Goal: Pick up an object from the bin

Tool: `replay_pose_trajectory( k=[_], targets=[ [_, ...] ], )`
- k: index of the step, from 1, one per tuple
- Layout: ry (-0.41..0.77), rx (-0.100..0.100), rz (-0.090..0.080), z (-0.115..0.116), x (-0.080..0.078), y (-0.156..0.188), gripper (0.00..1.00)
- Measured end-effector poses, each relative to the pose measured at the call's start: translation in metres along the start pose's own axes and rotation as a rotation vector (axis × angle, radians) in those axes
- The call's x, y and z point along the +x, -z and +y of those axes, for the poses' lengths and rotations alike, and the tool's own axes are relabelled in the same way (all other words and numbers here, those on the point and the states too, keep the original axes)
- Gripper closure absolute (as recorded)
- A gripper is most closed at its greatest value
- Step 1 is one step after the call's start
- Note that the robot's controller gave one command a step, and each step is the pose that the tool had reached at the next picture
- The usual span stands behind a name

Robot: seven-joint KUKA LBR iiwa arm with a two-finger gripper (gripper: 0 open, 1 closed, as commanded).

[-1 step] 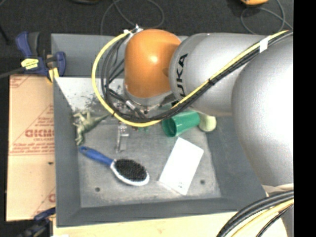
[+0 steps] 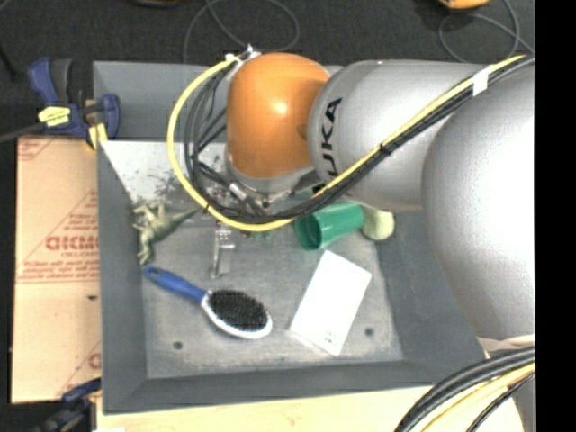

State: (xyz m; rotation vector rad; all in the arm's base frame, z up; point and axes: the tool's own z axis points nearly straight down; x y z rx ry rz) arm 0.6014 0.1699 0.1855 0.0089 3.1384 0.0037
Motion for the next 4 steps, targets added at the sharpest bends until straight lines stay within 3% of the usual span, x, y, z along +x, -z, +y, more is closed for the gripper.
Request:
replay_pose_trajectory(
  k=[1, 2, 3, 4],
  targets=[
    [-0.065, 0.000, -0.003, -0.009, 0.039, -0.018, 0.00],
    [-0.018, 0.006, 0.011, 0.004, 0.040, 0.013, 0.00],
    [0.214, 0.000, -0.013, -0.018, 0.043, 0.001, 0.00],
    [0.303, 0.003, -0.002, -0.020, 0.057, -0.055, 0.00]
  ],
)
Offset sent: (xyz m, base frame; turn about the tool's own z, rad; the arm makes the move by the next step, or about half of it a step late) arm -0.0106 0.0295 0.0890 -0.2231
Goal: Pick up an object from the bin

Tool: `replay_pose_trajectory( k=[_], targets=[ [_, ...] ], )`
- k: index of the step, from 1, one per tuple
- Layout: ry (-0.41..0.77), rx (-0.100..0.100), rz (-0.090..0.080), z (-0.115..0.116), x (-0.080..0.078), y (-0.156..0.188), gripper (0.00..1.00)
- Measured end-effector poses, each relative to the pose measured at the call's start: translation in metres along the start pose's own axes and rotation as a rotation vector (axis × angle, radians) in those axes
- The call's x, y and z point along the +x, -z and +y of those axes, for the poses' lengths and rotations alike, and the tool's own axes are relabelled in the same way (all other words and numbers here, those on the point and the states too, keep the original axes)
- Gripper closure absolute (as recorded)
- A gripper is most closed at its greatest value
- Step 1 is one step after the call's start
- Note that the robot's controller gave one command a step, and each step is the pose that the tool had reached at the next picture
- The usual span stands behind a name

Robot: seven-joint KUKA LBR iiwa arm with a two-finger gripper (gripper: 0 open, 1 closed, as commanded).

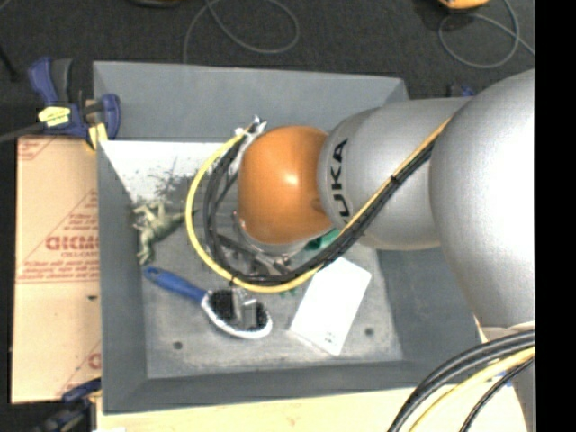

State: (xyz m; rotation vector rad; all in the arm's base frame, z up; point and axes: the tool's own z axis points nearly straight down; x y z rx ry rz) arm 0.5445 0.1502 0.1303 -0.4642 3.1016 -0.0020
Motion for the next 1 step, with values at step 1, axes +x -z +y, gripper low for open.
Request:
replay_pose_trajectory(
  k=[1],
  targets=[
    [0.174, -0.001, -0.001, -0.0738, 0.0277, -0.0333, 1.00]
  ],
)
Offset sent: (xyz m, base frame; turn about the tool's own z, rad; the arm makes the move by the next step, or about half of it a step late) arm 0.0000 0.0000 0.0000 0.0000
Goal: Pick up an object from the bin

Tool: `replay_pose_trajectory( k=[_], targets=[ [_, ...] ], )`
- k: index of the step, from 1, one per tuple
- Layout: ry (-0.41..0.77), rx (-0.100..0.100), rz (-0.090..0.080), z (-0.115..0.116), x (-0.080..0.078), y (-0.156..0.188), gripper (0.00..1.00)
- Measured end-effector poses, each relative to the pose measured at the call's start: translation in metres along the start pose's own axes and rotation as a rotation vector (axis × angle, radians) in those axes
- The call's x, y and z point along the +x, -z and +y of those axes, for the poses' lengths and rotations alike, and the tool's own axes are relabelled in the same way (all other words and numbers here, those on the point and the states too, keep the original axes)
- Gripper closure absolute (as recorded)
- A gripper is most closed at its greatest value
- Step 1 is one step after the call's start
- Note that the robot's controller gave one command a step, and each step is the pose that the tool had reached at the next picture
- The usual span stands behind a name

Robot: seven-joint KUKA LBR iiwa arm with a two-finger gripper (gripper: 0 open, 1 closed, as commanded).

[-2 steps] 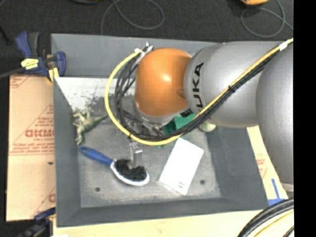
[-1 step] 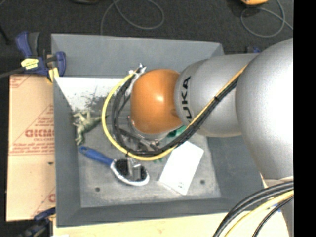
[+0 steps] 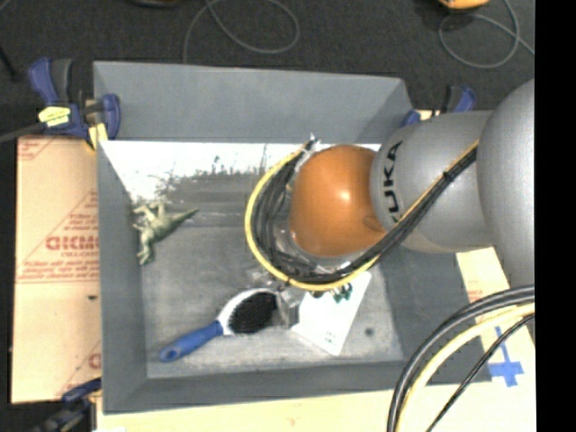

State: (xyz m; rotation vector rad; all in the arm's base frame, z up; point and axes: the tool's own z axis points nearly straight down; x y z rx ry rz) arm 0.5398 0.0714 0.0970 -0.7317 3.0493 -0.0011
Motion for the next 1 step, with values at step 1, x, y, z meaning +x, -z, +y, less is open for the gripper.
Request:
replay_pose_trajectory(
  k=[1],
  targets=[
    [-0.001, -0.001, 0.000, 0.0002, -0.0001, 0.0000, 1.00]
  ],
)
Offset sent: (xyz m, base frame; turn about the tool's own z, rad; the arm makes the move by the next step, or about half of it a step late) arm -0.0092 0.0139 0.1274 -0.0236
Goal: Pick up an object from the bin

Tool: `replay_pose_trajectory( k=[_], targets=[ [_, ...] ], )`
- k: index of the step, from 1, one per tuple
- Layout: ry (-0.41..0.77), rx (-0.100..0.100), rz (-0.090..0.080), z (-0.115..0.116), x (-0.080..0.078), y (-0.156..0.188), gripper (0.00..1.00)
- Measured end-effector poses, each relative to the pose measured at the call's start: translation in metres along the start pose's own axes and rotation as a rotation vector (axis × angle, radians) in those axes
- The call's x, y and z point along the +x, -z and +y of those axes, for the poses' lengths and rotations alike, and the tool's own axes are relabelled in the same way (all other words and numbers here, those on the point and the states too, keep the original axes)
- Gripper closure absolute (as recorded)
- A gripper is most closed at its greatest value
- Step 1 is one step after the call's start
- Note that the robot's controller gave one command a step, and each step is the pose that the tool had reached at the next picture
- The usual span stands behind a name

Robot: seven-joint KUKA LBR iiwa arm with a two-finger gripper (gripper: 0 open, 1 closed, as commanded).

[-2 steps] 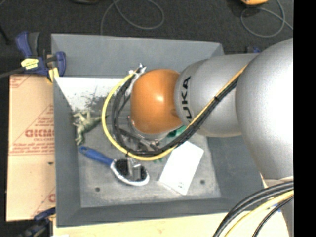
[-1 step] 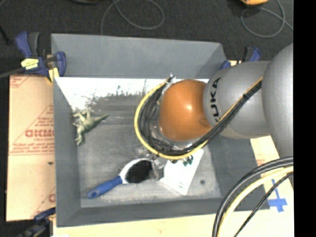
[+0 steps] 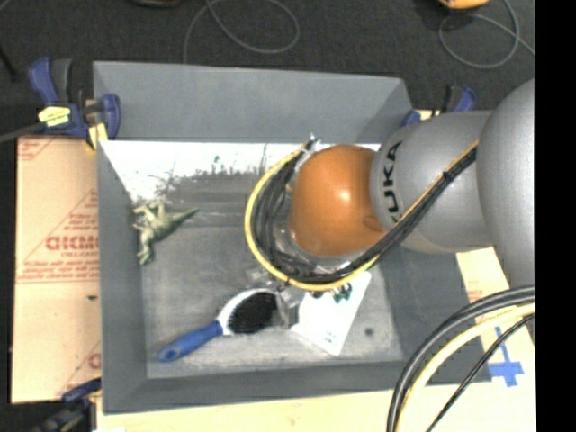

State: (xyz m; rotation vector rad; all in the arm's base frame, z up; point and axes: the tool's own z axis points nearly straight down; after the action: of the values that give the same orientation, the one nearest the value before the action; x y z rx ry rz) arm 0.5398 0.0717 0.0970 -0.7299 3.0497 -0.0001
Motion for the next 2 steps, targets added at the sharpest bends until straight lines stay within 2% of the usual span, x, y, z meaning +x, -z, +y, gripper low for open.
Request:
replay_pose_trajectory(
  k=[1, 2],
  targets=[
    [0.007, -0.003, 0.010, 0.007, 0.003, 0.051, 1.00],
    [0.037, -0.001, 0.004, -0.016, -0.028, 0.110, 1.00]
  ],
)
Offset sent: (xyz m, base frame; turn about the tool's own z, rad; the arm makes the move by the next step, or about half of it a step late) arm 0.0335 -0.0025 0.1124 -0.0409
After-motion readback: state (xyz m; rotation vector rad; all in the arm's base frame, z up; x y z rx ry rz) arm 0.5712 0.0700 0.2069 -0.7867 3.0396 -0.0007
